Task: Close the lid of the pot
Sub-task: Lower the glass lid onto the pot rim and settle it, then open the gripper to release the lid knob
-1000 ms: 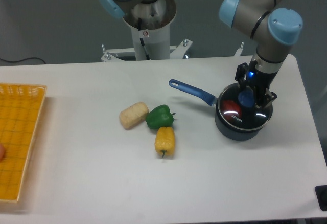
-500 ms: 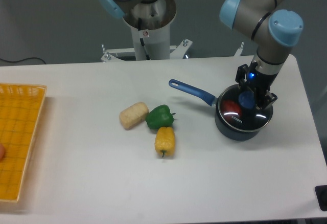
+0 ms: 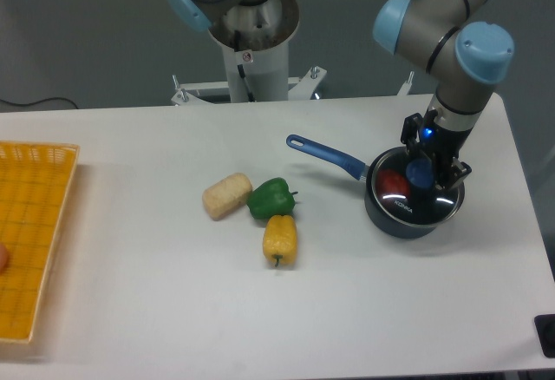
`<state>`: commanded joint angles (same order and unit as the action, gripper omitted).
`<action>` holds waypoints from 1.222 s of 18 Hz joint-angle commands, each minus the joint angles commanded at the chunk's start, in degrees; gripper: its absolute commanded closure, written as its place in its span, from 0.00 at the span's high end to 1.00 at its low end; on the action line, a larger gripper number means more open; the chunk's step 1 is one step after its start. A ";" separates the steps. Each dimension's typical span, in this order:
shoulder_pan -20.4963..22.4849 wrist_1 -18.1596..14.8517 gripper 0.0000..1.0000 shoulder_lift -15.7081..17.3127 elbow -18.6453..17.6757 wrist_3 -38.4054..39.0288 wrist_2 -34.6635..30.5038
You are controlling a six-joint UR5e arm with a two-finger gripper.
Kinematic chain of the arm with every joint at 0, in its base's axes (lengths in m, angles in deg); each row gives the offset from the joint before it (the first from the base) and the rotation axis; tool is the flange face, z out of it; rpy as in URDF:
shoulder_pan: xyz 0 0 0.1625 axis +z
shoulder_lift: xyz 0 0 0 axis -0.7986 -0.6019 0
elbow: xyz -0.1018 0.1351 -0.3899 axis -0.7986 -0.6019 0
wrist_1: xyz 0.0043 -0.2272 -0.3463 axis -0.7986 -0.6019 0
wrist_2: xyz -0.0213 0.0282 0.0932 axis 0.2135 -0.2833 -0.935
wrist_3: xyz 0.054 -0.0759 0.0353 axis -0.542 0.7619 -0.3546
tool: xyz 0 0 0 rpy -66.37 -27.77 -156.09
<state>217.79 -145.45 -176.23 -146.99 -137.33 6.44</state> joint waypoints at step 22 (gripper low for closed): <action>-0.35 0.00 0.87 -0.09 -0.61 0.17 -0.09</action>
<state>217.44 -145.45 -176.32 -147.60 -137.15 6.35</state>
